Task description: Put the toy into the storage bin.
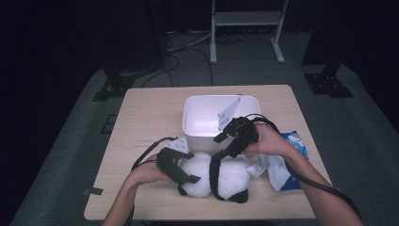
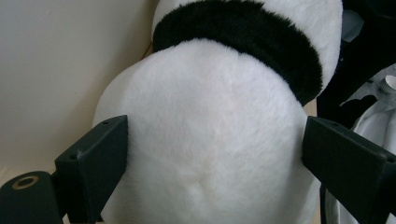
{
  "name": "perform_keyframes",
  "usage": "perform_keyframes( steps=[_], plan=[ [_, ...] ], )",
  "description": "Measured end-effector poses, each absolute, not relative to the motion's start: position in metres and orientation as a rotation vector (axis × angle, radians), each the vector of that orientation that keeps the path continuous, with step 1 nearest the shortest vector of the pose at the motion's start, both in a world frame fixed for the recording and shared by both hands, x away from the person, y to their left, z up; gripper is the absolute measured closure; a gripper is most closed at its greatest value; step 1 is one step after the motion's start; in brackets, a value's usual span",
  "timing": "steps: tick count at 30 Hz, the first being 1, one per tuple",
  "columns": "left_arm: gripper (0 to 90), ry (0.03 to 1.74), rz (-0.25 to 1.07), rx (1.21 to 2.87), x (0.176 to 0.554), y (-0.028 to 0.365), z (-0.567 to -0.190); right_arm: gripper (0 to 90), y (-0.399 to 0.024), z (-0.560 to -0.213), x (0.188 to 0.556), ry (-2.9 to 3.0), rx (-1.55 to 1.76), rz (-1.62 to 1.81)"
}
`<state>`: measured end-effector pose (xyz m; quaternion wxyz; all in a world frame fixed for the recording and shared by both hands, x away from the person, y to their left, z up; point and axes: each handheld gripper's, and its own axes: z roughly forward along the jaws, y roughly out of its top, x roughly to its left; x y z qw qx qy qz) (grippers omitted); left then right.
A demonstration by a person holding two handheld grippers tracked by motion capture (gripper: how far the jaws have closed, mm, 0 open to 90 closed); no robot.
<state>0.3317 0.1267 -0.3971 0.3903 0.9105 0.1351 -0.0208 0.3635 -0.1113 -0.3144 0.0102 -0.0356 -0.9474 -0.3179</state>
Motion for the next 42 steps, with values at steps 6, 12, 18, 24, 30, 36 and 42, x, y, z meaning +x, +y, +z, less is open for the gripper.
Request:
perform_keyframes(
  steps=[6,12,18,24,30,36,42],
  plan=[
    [7.7,0.347,-0.052,2.314,0.331,0.126,-0.397,28.3,-0.100,-0.340,0.356,-2.929,-0.149,-0.844],
    [7.7,0.346,-0.051,2.315,0.331,0.126,-0.397,23.5,-0.090,-0.357,0.355,-2.934,-0.178,-0.735],
    [7.7,0.345,-0.050,2.315,0.331,0.126,-0.397,19.0,-0.081,-0.364,0.355,-2.949,-0.189,-0.678],
    [7.7,0.340,-0.055,2.314,0.330,0.125,-0.397,14.9,-0.073,-0.375,0.354,-2.966,-0.197,-0.611],
    [7.7,0.334,-0.052,2.318,0.330,0.124,-0.398,14.4,-0.071,-0.383,0.351,-2.968,-0.198,-0.593],
    [7.8,0.332,-0.061,2.320,0.330,0.126,-0.397,15.1,-0.069,-0.389,0.349,-2.975,-0.194,-0.572],
    [7.8,0.334,-0.067,2.321,0.330,0.128,-0.396,19.8,-0.069,-0.394,0.348,-2.964,-0.178,-0.577]
  ],
)
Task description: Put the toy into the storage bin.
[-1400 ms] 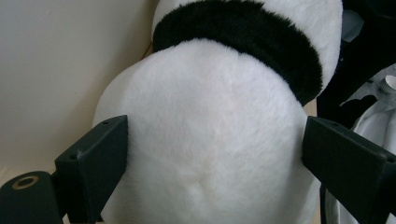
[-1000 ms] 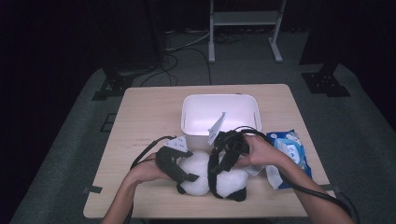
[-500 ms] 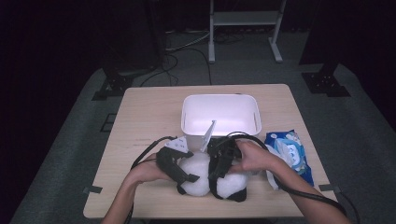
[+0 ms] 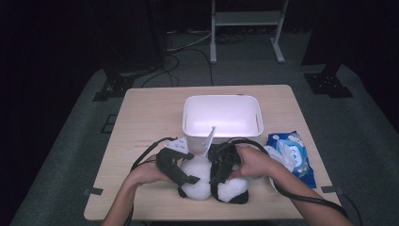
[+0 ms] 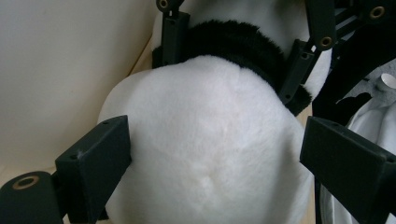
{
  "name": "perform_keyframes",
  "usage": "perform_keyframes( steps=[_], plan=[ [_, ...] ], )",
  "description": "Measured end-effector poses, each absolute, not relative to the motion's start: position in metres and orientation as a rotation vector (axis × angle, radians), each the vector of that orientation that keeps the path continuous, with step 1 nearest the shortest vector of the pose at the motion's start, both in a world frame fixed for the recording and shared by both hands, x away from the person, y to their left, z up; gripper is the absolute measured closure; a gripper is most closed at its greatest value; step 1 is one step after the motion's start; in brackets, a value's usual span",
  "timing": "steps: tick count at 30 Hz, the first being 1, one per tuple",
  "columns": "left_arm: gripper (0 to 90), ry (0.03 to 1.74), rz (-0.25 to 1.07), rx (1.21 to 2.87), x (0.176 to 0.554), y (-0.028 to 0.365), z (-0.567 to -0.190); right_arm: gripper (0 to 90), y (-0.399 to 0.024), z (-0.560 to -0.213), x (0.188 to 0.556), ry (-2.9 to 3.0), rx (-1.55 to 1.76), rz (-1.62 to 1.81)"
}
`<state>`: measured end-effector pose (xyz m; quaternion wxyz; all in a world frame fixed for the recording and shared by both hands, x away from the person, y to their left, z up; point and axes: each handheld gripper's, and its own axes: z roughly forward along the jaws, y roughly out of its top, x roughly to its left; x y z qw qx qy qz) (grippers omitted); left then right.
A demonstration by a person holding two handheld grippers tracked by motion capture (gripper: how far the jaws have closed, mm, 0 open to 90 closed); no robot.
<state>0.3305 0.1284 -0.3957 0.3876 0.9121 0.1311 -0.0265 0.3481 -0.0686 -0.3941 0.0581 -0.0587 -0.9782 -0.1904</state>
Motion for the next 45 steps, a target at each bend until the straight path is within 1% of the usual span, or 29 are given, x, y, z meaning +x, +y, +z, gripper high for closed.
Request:
perform_keyframes(
  steps=[1,3,5,7,8,9,16,19,25,35,45],
  plan=[
    [7.8,0.335,-0.067,2.321,0.330,0.129,-0.396,22.0,-0.069,-0.394,0.347,-2.964,-0.181,-0.583],
    [7.8,0.345,-0.070,2.318,0.331,0.131,-0.395,23.2,-0.069,-0.394,0.347,-2.964,-0.180,-0.584],
    [7.8,0.351,-0.064,2.322,0.331,0.133,-0.394,28.5,-0.069,-0.394,0.345,-2.974,-0.175,-0.584],
    [7.8,0.362,-0.063,2.320,0.331,0.136,-0.394,29.9,-0.070,-0.394,0.345,-2.977,-0.175,-0.586],
    [7.8,0.364,-0.061,2.324,0.332,0.138,-0.394,33.7,-0.070,-0.393,0.344,-2.986,-0.167,-0.590],
    [7.8,0.367,-0.059,2.323,0.332,0.139,-0.394,33.7,-0.070,-0.393,0.344,-2.986,-0.167,-0.590],
    [7.8,0.387,-0.044,2.301,0.333,0.149,-0.389,43.6,-0.079,-0.388,0.341,-2.992,-0.174,-0.678],
    [7.8,0.397,-0.037,2.298,0.334,0.154,-0.389,46.6,-0.082,-0.385,0.341,-2.983,-0.183,-0.713],
    [7.8,0.425,-0.018,2.280,0.336,0.165,-0.386,49.6,-0.090,-0.380,0.341,-2.968,-0.178,-0.778],
    [7.8,0.463,0.032,2.241,0.338,0.186,-0.378,52.8,-0.090,-0.376,0.336,-2.988,-0.145,-0.798],
    [7.8,0.539,0.079,2.196,0.343,0.213,-0.375,54.2,-0.092,-0.370,0.335,-2.987,-0.128,-0.814]
  ],
)
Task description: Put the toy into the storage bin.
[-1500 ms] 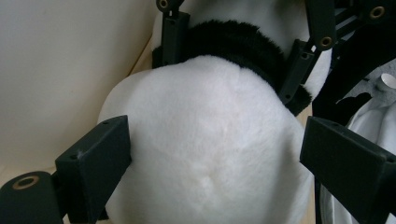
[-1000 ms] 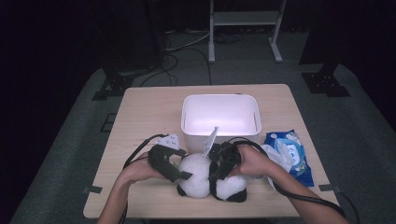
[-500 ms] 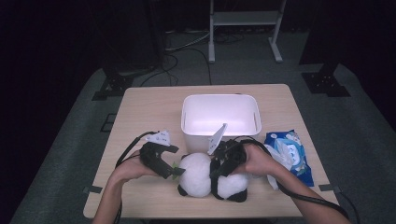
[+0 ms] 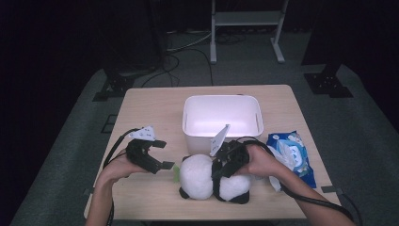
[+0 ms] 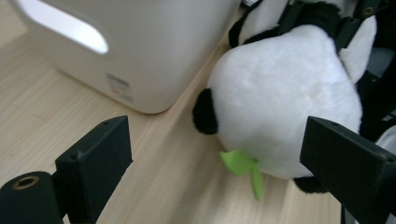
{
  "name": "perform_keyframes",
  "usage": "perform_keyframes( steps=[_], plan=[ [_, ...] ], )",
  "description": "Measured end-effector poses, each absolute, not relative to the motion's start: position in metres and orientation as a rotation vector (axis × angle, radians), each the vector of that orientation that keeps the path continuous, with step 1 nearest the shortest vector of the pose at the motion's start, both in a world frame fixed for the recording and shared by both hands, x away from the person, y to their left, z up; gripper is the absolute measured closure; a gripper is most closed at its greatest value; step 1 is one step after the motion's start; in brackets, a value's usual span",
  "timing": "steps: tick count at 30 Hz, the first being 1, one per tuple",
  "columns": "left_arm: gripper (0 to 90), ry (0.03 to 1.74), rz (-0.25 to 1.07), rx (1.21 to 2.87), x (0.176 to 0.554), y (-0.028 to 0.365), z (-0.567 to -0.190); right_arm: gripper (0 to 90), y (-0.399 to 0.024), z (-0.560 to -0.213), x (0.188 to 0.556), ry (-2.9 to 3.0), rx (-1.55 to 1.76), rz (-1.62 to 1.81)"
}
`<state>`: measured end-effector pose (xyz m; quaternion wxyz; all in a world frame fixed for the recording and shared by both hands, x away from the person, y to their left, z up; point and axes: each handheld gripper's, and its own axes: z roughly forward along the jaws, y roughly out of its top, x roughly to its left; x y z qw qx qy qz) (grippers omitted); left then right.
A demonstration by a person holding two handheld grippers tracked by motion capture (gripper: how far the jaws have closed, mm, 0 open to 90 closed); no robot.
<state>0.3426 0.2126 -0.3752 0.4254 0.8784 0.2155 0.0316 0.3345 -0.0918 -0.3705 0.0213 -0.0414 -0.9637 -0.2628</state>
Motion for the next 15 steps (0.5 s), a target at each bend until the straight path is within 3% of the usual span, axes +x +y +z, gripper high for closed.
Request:
perform_keyframes(
  steps=[15],
  plan=[
    [7.8,0.608,0.108,2.165,0.347,0.233,-0.379,56.6,-0.093,-0.347,0.328,-3.001,-0.107,-0.825]
  ],
)
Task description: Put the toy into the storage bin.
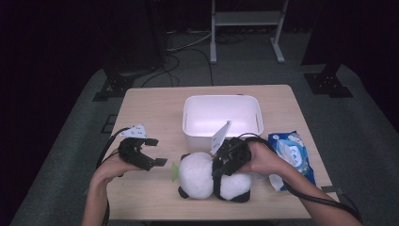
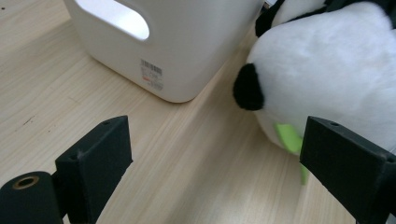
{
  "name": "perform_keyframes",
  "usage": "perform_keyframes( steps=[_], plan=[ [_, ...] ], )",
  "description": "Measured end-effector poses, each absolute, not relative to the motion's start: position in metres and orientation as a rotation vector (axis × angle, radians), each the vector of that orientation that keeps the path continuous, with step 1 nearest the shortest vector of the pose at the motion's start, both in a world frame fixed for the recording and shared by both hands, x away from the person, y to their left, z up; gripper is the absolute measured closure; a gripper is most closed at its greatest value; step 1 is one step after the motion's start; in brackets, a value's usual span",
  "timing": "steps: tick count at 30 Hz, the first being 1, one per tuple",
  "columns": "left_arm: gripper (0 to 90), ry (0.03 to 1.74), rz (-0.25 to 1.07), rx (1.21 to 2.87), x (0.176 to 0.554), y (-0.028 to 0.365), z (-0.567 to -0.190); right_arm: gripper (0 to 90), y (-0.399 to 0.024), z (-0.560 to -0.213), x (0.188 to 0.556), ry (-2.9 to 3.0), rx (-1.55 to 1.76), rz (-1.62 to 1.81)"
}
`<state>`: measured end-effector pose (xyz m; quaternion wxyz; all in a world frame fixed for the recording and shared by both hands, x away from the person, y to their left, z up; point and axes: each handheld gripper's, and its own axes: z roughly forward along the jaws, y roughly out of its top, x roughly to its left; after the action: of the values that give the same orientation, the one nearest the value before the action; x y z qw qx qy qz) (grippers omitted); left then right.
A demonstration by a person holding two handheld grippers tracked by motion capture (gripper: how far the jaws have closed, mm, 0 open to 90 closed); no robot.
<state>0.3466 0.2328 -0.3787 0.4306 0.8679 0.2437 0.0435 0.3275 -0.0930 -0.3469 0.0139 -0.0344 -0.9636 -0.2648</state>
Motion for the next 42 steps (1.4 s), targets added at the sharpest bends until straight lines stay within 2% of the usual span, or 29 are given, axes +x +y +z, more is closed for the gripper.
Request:
perform_keyframes(
  steps=[13,17,25,30,42],
  plan=[
    [7.8,0.632,0.103,2.157,0.350,0.238,-0.385,62.3,-0.095,-0.316,0.318,-3.026,-0.055,-0.834],
    [7.8,0.629,0.091,2.167,0.351,0.236,-0.388,67.2,-0.095,-0.326,0.324,-3.065,-0.070,-0.807],
    [7.8,0.628,0.094,2.161,0.351,0.238,-0.387,71.3,-0.093,-0.351,0.331,-3.049,-0.099,-0.747],
    [7.8,0.627,0.092,2.162,0.351,0.237,-0.387,72.9,-0.097,-0.335,0.331,-3.034,-0.079,-0.865],
    [7.8,0.641,0.083,2.154,0.353,0.240,-0.390,74.2,-0.103,-0.293,0.319,-3.070,-0.038,-0.903]
  ],
)
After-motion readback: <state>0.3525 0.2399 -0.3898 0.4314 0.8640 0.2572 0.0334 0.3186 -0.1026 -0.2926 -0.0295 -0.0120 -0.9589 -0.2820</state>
